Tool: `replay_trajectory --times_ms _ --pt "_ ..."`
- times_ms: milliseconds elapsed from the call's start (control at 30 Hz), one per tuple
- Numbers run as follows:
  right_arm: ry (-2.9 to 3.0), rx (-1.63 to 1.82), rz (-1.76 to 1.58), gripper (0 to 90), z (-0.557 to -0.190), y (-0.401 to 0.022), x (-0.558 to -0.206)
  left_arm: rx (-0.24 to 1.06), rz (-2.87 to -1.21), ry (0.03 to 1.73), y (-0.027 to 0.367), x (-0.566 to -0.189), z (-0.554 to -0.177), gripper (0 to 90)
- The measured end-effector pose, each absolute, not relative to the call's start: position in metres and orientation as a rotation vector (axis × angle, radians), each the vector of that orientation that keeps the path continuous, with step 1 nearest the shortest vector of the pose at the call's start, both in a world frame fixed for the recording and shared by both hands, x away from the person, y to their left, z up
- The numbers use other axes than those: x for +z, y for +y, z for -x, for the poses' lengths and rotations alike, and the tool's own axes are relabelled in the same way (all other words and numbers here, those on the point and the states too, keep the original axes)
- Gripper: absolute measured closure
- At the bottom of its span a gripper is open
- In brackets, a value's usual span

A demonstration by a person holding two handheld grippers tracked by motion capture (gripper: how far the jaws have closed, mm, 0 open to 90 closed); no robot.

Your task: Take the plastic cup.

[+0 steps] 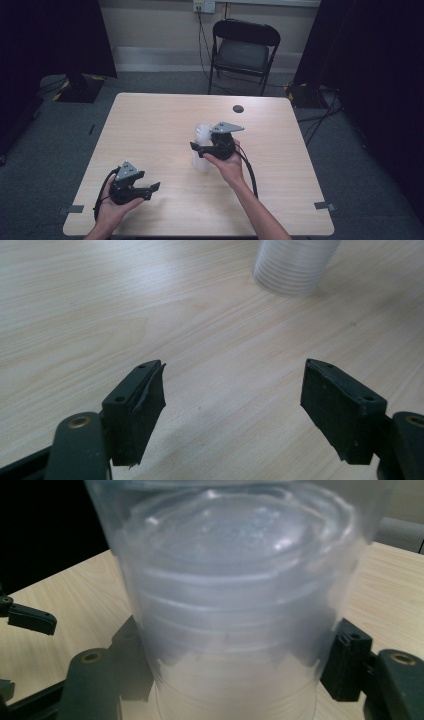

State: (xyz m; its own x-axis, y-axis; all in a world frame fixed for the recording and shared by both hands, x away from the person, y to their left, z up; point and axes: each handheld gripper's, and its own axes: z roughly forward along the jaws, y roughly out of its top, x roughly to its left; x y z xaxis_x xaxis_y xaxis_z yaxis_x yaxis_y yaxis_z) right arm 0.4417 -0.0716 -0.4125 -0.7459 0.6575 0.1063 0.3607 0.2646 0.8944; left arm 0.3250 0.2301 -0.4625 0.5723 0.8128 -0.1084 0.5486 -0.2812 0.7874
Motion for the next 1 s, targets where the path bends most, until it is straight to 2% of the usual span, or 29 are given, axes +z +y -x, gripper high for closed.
replay_trajectory --times_ms 1000 --pt "2.212 1.515 -0.952 31.0 -0.443 -0.074 -0.384 0.395 -1.97 1.099 0.232 -0.463 -0.326 25.4"
